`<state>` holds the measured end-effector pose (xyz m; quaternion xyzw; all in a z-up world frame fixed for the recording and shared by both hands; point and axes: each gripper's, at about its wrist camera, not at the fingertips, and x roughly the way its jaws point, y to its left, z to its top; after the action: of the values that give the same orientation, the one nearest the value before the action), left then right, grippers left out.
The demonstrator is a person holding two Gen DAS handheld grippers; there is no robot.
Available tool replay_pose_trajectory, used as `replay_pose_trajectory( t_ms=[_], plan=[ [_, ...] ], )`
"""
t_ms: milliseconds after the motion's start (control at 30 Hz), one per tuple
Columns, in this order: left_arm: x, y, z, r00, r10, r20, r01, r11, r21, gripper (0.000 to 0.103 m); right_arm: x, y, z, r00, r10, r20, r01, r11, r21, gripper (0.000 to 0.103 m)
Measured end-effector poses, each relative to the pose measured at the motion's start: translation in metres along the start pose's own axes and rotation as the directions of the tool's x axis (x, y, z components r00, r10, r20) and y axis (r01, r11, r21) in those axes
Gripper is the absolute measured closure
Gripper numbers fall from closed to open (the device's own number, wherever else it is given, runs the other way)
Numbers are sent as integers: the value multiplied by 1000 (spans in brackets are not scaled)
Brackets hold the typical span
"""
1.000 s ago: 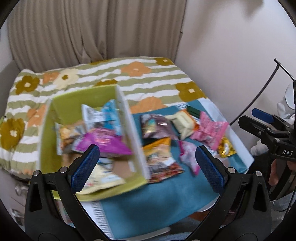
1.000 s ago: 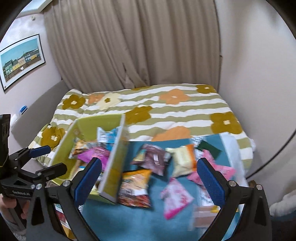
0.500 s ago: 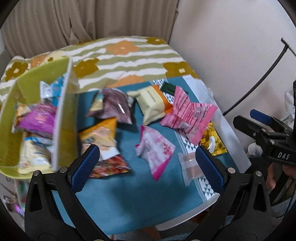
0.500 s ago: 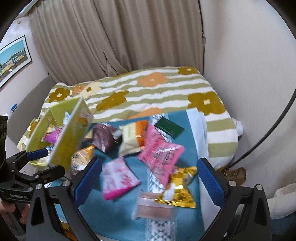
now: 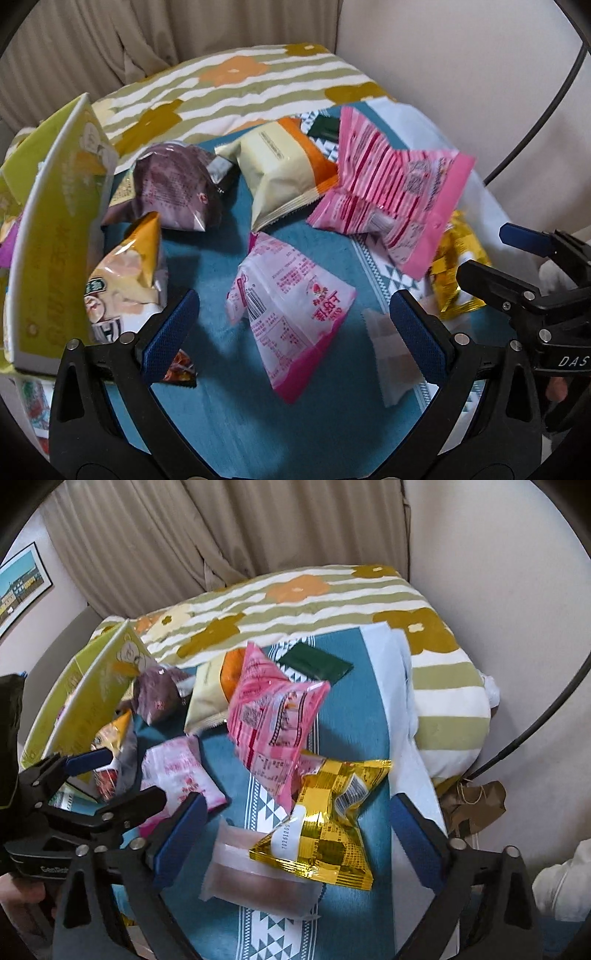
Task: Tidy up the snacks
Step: 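Move both tools back to the snack pile and grasp the gold packet with the right tool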
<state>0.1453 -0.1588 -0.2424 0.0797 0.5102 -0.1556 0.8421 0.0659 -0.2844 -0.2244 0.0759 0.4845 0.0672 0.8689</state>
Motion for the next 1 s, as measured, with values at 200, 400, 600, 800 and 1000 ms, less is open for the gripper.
replay_pose_trajectory(
  t_ms=[200,400,600,800,1000],
  plan=[
    [23,-1,-4,999,17,-33,-16,1000,27,1,22,-2,-6,999,8,-43,-9,1000,-5,21],
    [41,-7,-5,998,37,-56,-33,997,65,1,40,-10,-9,997,0,-82,1,1000,12,29],
    [57,-13,-7,995,60,-77,-51,992,116,2,50,-13,-10,995,-9,-103,12,1000,27,33],
    [65,-11,-9,993,43,-109,-28,991,130,28,54,-15,-10,993,-4,-114,8,999,33,34],
    [59,-13,-6,993,32,-109,-18,991,133,42,56,-11,-8,991,-20,-130,22,1000,14,34]
  ],
)
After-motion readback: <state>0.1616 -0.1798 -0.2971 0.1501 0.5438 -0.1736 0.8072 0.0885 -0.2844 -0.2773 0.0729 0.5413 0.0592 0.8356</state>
